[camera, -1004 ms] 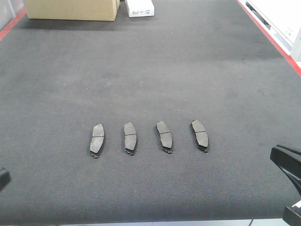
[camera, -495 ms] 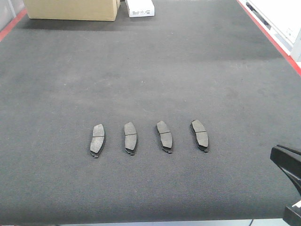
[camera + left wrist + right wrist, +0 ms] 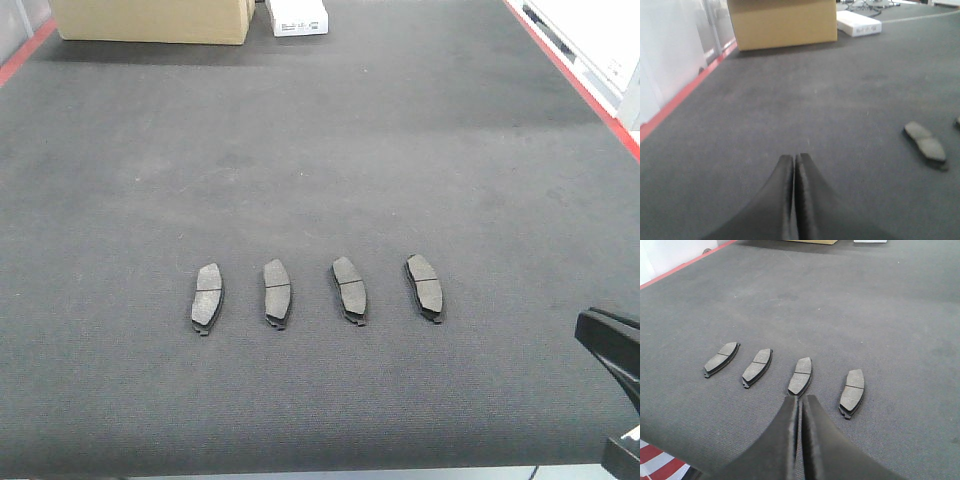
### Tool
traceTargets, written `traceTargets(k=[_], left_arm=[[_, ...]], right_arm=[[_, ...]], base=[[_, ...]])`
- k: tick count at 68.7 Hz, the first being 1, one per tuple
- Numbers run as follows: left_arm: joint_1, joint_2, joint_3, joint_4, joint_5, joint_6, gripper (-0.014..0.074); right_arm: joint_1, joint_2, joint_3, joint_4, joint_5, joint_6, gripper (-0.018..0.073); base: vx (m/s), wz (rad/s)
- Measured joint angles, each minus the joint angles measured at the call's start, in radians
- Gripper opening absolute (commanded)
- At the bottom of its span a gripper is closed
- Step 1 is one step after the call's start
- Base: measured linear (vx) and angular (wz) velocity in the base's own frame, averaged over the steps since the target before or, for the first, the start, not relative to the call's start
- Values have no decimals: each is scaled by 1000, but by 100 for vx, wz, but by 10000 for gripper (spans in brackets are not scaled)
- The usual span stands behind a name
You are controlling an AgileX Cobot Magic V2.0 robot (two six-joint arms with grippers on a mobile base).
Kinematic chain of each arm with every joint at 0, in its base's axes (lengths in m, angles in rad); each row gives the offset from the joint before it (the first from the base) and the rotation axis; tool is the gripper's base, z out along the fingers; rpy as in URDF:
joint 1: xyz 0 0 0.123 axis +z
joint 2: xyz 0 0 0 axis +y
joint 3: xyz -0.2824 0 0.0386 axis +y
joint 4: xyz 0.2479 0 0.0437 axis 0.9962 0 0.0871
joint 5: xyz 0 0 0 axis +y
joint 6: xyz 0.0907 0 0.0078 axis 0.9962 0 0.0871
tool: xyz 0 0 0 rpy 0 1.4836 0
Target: Move and align brake pads A on conveyor
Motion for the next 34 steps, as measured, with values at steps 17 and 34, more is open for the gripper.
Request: traceTargets(k=[17,34], left_arm=[[0,0,27,0,-77,-2,-6],[0,0,27,0,-79,-2,-6]], right_arm=[[0,0,0,0,-1,0,-8],[0,0,0,0,-1,0,-8]], base=[[0,0],[0,0]])
